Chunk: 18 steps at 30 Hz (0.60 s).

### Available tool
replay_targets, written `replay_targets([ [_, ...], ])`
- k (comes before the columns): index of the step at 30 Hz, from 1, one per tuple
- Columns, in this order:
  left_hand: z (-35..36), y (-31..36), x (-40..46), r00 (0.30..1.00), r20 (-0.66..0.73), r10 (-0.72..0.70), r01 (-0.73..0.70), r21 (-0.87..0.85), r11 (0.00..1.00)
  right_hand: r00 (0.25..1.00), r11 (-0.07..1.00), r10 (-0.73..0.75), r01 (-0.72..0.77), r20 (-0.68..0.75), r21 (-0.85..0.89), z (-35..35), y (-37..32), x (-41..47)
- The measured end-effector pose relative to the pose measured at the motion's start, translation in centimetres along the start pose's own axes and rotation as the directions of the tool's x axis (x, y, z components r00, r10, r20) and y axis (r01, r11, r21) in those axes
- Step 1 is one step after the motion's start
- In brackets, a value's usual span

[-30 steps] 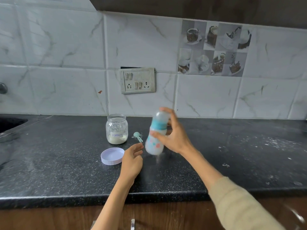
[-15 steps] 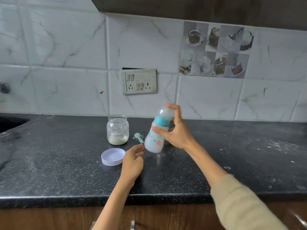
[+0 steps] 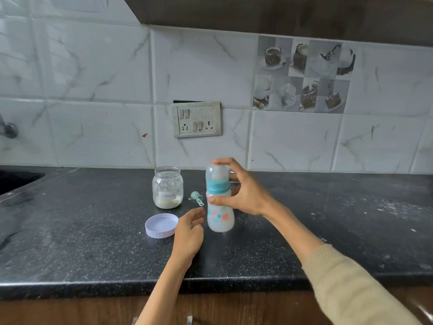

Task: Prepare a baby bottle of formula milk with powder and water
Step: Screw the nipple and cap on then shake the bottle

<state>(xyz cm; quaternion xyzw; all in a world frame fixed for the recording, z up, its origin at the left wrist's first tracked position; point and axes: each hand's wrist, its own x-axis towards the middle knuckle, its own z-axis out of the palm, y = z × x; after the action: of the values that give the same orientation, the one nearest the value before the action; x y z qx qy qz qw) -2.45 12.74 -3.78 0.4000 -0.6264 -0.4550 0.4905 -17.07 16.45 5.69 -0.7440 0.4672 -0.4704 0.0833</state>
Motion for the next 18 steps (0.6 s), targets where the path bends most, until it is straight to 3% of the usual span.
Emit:
replay_targets([
  [3,0.0,-0.1,0.1,1.0,-0.012,0.002,-0.002,0.002,1.0,0.969,0.991,0.035,-0.002,-0.246,0.131,-0.2,0.3,0.2],
  [6,0.1,-0.1,0.0,1.0,-0.004,-0.004,0.004,-0.011,1.0,1.0,0.999,0.023,-0.023,-0.004,0.027,-0.2,-0.1,0.0],
  [9,0.1,-0.1,0.2,1.0,-0.006,-0.012,0.012,-0.003,1.0,0.98,0.994,0.053,-0.032,-0.19,0.109,-0.4,0.5,-0.1],
  [12,0.2,0.1,-0.1,1.0,0.0,-0.012,0.012,-0.007,1.0,0.997,0.999,0.029,-0.026,-0.07,0.033,-0.3,0.6,-0.2],
  [15,0.1,0.0,0.1,1.0,-0.003,-0.019,0.019,-0.012,1.0,0.973,0.992,0.052,-0.024,-0.227,0.122,-0.4,1.3,0.0],
  [16,0.2,0.0,0.1,1.0,-0.009,-0.018,0.018,-0.018,1.0,0.976,0.988,0.071,-0.04,-0.204,0.152,-0.5,0.9,0.3],
  [18,0.2,0.1,0.0,1.0,-0.009,-0.018,0.018,-0.021,1.0,0.999,0.998,0.039,-0.038,-0.028,0.049,-0.6,0.3,0.6],
])
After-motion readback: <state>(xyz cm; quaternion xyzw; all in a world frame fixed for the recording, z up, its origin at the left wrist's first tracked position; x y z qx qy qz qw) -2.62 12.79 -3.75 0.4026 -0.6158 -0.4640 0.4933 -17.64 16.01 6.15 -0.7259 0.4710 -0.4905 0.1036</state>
